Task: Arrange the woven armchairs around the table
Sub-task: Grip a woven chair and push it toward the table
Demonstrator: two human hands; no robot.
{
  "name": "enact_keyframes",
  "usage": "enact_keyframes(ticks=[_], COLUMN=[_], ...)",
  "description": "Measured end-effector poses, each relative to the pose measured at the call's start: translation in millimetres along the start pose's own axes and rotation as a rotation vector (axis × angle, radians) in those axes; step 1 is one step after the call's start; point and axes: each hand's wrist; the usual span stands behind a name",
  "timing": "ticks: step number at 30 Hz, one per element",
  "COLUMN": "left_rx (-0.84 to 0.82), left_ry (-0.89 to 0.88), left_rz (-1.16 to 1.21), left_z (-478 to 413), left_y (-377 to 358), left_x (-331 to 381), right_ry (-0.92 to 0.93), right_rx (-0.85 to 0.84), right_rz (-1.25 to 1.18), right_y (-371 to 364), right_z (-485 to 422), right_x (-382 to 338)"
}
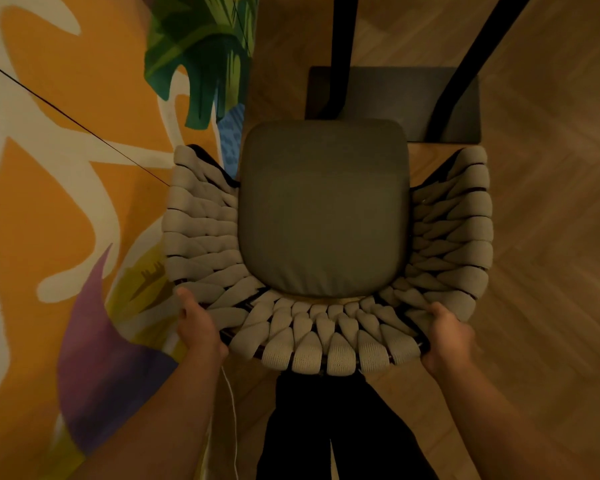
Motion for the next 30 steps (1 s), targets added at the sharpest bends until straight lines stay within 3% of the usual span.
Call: enact_keyframes(ticks=[13,20,25,30], left_rx=[-0.295,-0.337,-0.408,-0.746], left_ry=[0.032,-0.132,-0.466,-0.613], left_rz=[-0.087,-0.494,-0.886,-1.292], left_z=[0,30,62,102], left_y=[-13,21,35,33], left_x=[56,76,92,98], right_ry=[0.041,0.077,0.135,0.189], right_rx=[-0.094,-0.197,-0.248,-0.307], right_rz=[0.007,0.132,0.240,0.622], right_y=[-30,-4,27,77], right_z=[9,60,98,128], right_x=[-15,-21,-23,-7])
Point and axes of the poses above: each hand's wrist, its own z-axis away from the middle knuckle, its own y-axis out of the back of the hand, x = y × z, and after that the axes turned 9 degrees about -z, right-handed
